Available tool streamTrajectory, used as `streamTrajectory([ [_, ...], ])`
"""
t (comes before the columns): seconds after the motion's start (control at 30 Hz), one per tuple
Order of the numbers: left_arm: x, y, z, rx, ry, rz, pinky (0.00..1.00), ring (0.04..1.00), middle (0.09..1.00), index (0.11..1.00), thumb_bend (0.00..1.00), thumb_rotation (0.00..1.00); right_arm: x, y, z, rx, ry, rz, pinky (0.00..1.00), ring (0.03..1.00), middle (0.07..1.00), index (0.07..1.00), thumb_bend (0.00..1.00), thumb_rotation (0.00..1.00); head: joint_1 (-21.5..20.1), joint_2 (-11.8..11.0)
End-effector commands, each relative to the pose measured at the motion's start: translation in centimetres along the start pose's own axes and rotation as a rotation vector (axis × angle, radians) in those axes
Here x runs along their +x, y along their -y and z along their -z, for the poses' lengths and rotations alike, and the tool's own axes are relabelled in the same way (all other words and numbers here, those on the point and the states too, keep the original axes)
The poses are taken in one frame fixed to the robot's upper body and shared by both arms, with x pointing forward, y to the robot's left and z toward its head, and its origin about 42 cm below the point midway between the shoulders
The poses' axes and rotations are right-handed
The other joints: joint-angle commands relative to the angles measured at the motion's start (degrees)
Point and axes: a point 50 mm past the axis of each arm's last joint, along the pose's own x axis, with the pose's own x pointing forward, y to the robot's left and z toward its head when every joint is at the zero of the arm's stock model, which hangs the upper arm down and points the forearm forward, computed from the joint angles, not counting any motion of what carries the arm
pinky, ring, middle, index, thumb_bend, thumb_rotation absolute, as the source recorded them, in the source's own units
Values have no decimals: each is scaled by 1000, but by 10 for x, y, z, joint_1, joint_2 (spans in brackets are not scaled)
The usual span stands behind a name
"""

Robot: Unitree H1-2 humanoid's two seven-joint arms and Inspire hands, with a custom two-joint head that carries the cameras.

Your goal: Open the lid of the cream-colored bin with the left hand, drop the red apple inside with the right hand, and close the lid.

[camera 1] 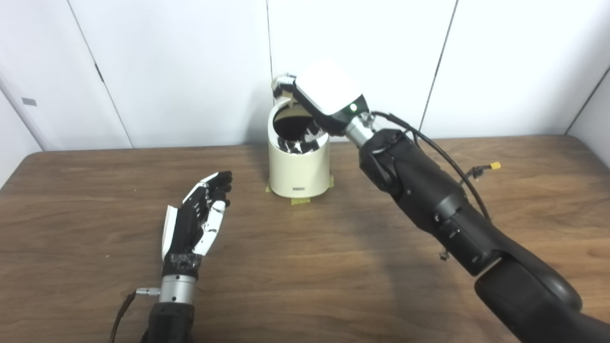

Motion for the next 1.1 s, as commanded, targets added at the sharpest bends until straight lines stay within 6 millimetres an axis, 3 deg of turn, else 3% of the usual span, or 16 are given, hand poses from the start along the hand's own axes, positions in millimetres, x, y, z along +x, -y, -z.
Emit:
streamTrajectory([
  [0.0,2,0,-5,14,43,5,675,770,791,776,282,675,15,23,8,6,9,129,188,262,532,439,528,5,0,0],
  [0.17,3,0,-4,9,44,7,674,770,790,774,288,680,11,23,7,16,-33,205,123,199,480,468,529,6,-1,1],
  [0.27,3,0,-5,7,38,8,677,772,791,775,288,683,6,24,8,59,-64,255,135,208,456,500,526,10,-1,1],
  [0.37,3,0,-4,8,40,7,679,773,791,776,284,669,-2,24,10,130,-100,280,261,342,470,501,521,14,0,0],
  [0.47,3,0,-4,12,39,4,673,767,785,773,285,666,-11,27,12,177,-133,302,456,562,632,496,504,153,0,-1],
  [0.5,3,0,-4,8,37,5,674,768,785,773,285,665,-16,30,12,199,-153,314,486,599,661,606,557,300,0,0],
  [0.57,3,0,-4,2,30,4,676,771,788,775,287,664,-28,35,13,254,-191,349,461,585,662,689,559,399,0,1],
  [0.63,3,-1,-4,2,25,3,679,776,792,777,292,665,-43,39,15,323,-240,386,424,535,625,675,517,396,-1,1],
  [0.7,4,-1,-3,5,28,4,682,778,795,778,289,662,-61,39,20,402,-286,450,352,438,523,528,498,206,0,0],
  [0.83,5,-2,-3,14,29,1,675,775,793,774,288,663,-99,32,25,648,-406,506,309,390,464,486,490,152,0,0],
  [0.97,5,-4,-3,20,32,1,674,776,792,773,272,657,-142,25,18,873,-477,447,347,410,479,487,487,149,-1,0],
  [1.07,4,-5,-3,23,31,3,679,774,789,768,267,682,-173,13,11,996,-517,393,450,526,573,494,483,160,2,0],
])
